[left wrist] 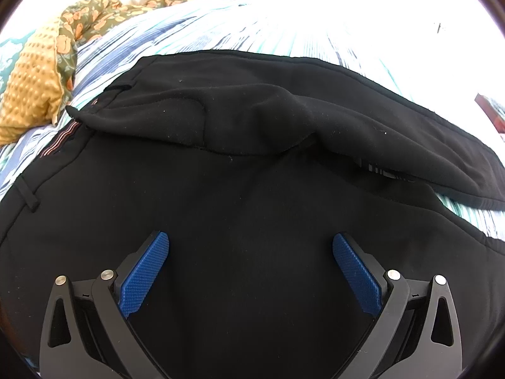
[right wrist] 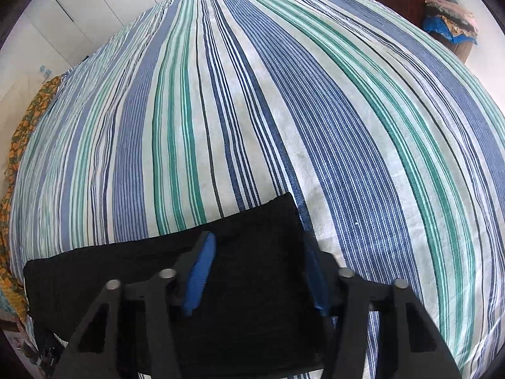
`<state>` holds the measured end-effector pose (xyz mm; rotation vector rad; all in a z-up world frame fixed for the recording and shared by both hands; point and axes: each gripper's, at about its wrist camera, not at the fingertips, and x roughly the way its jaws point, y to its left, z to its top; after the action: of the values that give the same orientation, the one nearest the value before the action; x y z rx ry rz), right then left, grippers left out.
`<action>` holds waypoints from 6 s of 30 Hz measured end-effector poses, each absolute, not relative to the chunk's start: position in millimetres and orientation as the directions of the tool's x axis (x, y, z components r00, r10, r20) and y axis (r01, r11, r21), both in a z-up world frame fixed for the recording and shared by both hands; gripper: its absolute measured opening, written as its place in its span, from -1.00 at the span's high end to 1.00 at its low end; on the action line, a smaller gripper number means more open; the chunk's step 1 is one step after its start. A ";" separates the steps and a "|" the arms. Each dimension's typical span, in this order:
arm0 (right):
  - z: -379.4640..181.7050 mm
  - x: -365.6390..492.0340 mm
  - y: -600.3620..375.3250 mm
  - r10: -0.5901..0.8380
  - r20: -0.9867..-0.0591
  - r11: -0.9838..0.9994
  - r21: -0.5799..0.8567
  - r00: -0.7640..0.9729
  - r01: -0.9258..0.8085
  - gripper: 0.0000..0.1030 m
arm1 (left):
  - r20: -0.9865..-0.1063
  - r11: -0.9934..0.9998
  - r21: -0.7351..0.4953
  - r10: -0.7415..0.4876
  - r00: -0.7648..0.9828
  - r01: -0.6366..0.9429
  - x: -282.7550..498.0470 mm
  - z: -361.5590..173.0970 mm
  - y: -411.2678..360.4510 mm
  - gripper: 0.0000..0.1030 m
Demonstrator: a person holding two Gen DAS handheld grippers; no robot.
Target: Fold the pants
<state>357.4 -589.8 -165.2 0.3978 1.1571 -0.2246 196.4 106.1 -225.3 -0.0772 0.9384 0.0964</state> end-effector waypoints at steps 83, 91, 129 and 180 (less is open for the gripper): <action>-67.3 62.5 -448.6 0.338 -0.696 0.850 0.514 0.633 0.111 0.90 | -0.847 0.883 -0.389 -0.230 0.480 -0.263 151.5 -184.4 146.8 0.77; -156.1 39.2 -468.8 0.278 -0.845 0.835 0.448 0.456 0.320 0.31 | -0.845 0.871 -0.413 -0.259 0.467 -0.264 162.0 -188.9 136.5 0.66; -137.8 -19.1 -584.1 0.177 -0.791 0.615 0.553 0.586 0.562 0.04 | -0.879 0.930 -0.313 -0.207 0.430 -0.192 125.4 -188.9 88.3 0.49; -50.2 83.2 -319.4 0.694 -0.300 0.433 0.900 0.654 -0.048 0.80 | -0.766 0.867 -0.469 -0.304 0.567 -0.169 89.1 -101.5 110.5 0.05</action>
<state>83.2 -319.4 -50.2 1.0296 0.7361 0.5181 89.1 110.5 -101.5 -0.5370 0.9778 -0.0841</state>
